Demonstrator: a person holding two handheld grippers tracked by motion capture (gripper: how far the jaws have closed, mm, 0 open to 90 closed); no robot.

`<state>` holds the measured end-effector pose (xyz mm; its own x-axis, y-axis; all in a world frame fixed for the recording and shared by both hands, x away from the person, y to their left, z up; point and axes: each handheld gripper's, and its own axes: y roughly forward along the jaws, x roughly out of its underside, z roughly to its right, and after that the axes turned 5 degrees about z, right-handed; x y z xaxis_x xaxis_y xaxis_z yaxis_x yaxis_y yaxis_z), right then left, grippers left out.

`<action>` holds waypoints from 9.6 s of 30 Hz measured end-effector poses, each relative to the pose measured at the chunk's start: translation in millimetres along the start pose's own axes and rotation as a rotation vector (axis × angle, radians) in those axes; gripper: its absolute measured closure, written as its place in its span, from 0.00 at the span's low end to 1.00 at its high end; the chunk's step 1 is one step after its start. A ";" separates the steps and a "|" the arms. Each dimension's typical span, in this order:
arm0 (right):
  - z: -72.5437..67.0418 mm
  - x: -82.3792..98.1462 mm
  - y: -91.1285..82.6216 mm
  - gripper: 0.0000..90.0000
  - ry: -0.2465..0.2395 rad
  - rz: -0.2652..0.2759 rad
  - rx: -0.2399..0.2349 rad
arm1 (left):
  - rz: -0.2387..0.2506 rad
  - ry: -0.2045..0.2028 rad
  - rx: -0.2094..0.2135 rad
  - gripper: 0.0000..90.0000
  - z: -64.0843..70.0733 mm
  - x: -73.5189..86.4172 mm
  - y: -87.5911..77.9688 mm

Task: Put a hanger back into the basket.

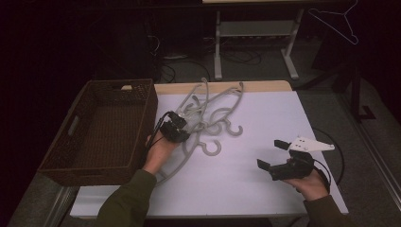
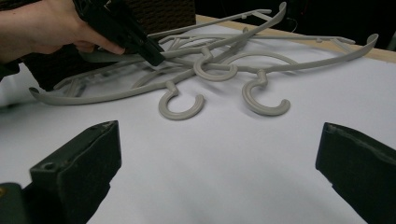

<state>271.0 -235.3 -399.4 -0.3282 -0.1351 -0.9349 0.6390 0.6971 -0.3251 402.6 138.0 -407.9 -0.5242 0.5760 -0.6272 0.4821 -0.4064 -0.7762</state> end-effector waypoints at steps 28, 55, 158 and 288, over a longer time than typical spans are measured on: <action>1.1 0.9 -0.2 0.00 0.004 0.000 -0.002 | 0.088 -0.046 0.024 0.92 -0.6 -14.4 -30.7; 2.8 1.6 -1.4 0.00 0.010 0.002 0.005 | 0.154 -0.012 0.134 0.92 -0.1 -47.1 -91.0; 5.6 5.2 2.4 0.00 0.020 -0.010 0.035 | 0.001 -0.126 0.072 0.92 -137.6 113.9 -210.7; 4.6 1.2 -0.4 0.00 0.012 0.015 0.025 | 0.401 0.012 0.247 0.21 17.5 -7.7 -114.9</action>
<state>273.5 -238.9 -401.0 -0.3272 -0.1163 -0.9378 0.6612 0.6809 -0.3151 338.9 167.8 -315.0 -0.3222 0.3464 -0.8810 0.4626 -0.7544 -0.4658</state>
